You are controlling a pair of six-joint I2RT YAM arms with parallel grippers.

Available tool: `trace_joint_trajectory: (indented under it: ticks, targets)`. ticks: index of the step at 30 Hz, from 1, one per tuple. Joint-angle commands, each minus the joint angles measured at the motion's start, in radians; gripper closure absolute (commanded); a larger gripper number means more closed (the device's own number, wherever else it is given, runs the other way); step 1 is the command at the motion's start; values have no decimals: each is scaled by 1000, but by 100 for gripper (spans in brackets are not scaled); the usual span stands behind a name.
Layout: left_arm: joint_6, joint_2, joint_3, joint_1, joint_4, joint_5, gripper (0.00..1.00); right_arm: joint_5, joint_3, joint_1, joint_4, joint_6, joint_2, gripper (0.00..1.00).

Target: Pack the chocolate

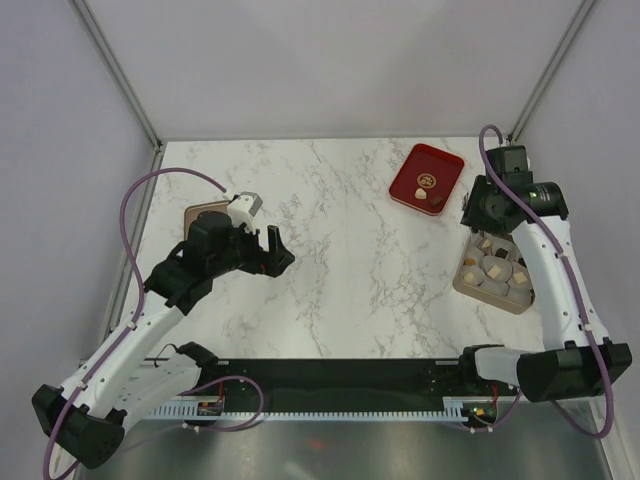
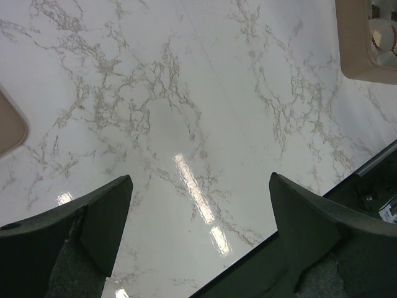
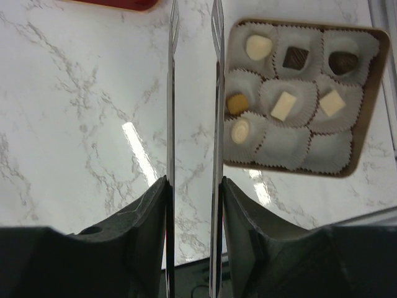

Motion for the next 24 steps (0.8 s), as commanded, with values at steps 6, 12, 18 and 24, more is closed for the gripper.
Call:
trace_joint_trajectory:
  ticks: [6, 12, 18, 24]
  targets:
    - [27, -5, 23, -3, 11, -6, 1, -52, 53, 20, 240, 24, 171, 54]
    - [27, 0, 28, -1, 11, -7, 1, -38, 61, 58, 276, 103, 257, 54]
    - [29, -5, 25, -1, 11, -7, 1, -32, 30, 72, 326, 173, 308, 53]
    - [29, -8, 25, -3, 11, -7, 1, 1, 49, 84, 354, 219, 378, 52]
